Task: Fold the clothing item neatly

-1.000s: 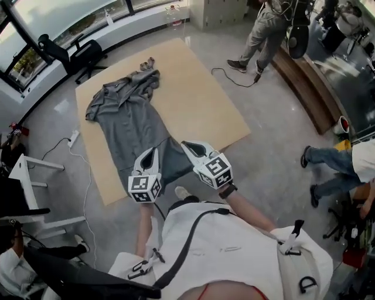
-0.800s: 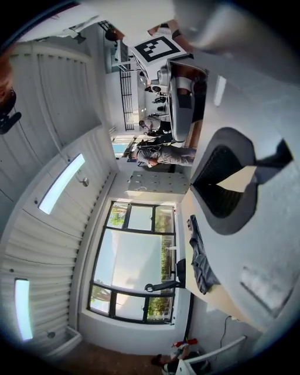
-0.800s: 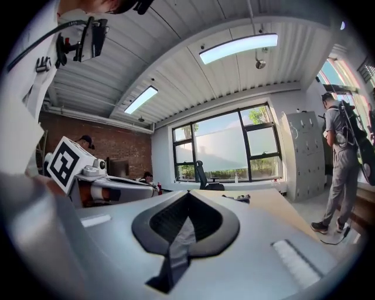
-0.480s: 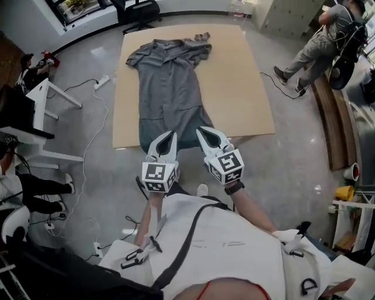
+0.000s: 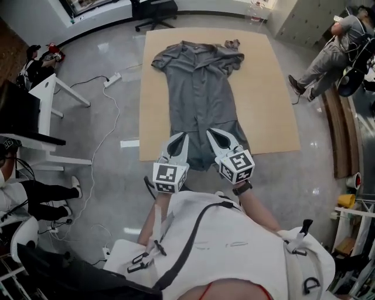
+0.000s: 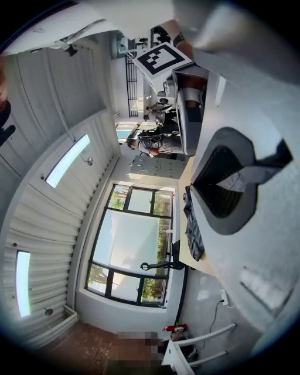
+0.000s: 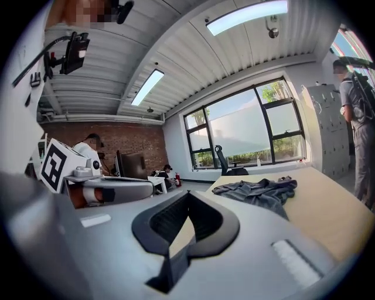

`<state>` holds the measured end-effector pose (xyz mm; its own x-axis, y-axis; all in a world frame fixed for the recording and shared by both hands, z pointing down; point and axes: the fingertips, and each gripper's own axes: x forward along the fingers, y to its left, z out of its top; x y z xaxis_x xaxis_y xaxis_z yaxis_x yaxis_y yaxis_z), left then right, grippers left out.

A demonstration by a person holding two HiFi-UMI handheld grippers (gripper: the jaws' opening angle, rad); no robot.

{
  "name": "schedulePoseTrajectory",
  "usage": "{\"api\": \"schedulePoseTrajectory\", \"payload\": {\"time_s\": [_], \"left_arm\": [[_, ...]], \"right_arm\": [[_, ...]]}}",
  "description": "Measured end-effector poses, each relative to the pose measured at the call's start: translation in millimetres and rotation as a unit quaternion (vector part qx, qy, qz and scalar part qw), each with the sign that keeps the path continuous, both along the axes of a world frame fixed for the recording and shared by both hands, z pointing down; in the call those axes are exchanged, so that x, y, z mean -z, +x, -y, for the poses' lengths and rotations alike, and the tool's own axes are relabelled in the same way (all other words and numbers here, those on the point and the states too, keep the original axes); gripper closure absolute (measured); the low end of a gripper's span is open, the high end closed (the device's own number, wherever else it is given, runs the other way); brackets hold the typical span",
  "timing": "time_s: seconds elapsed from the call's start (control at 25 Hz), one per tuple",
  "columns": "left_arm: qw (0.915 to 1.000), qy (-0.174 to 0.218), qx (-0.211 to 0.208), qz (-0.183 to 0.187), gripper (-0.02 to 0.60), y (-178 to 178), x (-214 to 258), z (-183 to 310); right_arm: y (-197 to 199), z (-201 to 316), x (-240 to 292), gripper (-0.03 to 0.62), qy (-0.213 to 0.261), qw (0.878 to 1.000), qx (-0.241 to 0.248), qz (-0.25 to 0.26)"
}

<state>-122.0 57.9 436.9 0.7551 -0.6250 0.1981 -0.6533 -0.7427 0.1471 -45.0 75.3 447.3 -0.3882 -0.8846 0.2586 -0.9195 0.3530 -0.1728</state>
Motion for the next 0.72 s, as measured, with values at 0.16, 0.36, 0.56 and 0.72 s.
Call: {"api": "schedulePoseTrajectory", "payload": {"time_s": [0.16,0.36,0.56,0.72], "left_arm": [[0.9998,-0.004,-0.019,-0.004,0.581,-26.3,-10.7,61.0],[0.9984,-0.017,-0.052,-0.016,0.581,-21.5,-17.5,104.3],[0.9965,-0.028,-0.074,-0.027,0.581,5.3,-8.9,138.5],[0.9985,0.001,-0.054,-0.008,0.581,38.4,-3.9,197.8]], "right_arm": [[-36.9,53.1,-11.9,0.588,-0.026,1.0,-0.014,0.011],[-31.0,82.8,-9.3,0.589,-0.046,0.998,-0.031,-0.022],[-6.5,110.1,-16.4,0.588,-0.065,0.997,-0.039,-0.019],[34.2,156.3,-23.9,0.588,-0.051,0.998,-0.031,-0.007]]}}
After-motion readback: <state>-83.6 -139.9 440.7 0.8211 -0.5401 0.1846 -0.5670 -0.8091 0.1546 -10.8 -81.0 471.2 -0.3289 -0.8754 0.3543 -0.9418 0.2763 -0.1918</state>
